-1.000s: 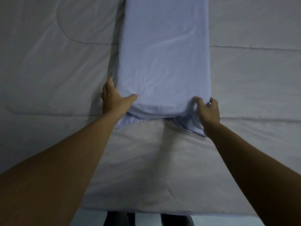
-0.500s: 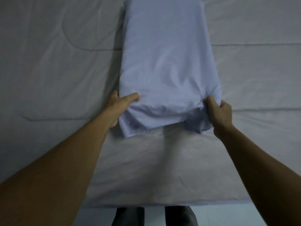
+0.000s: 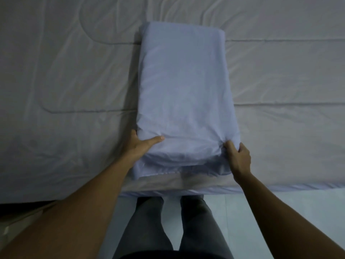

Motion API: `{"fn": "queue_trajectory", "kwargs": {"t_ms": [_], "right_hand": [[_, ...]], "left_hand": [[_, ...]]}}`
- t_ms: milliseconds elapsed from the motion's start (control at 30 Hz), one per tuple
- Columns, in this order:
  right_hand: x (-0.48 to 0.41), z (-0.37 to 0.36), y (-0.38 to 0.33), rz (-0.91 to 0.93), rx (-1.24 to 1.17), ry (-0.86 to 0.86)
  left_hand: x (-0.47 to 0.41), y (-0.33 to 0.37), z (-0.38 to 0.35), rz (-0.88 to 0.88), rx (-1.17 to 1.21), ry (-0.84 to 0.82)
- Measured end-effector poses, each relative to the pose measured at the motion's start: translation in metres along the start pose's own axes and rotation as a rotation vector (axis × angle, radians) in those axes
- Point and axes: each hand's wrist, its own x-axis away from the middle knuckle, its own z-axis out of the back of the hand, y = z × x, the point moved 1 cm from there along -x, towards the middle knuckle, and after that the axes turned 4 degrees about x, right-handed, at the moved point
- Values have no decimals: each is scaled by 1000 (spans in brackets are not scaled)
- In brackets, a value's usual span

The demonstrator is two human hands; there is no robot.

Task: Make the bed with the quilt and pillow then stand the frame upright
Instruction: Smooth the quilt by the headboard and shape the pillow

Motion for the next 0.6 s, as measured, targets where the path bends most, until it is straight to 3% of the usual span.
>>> {"fn": "queue_trajectory", "kwargs": {"t_ms": [100, 167, 233, 300, 400, 500, 600], "right_hand": [[-4, 4, 31, -63, 69, -165], [-8, 3, 50, -64, 175, -198], [-9, -4, 57, 92, 288, -77], [-4, -19, 45, 383, 360, 29], [0, -54, 15, 791, 395, -57], [-7, -95, -4, 944, 482, -174], [-33, -110, 6, 1003, 797, -125]], "left_hand": [[-3, -17, -3, 48, -135, -90], [-4, -24, -12, 29, -277, 0], [1, -18, -25, -169, -441, 211], [3, -7, -41, -457, -549, 335], [-4, 5, -68, -797, -715, 312], [-19, -2, -88, -910, -873, 209], [-41, -26, -85, -938, -1049, 191]]}}
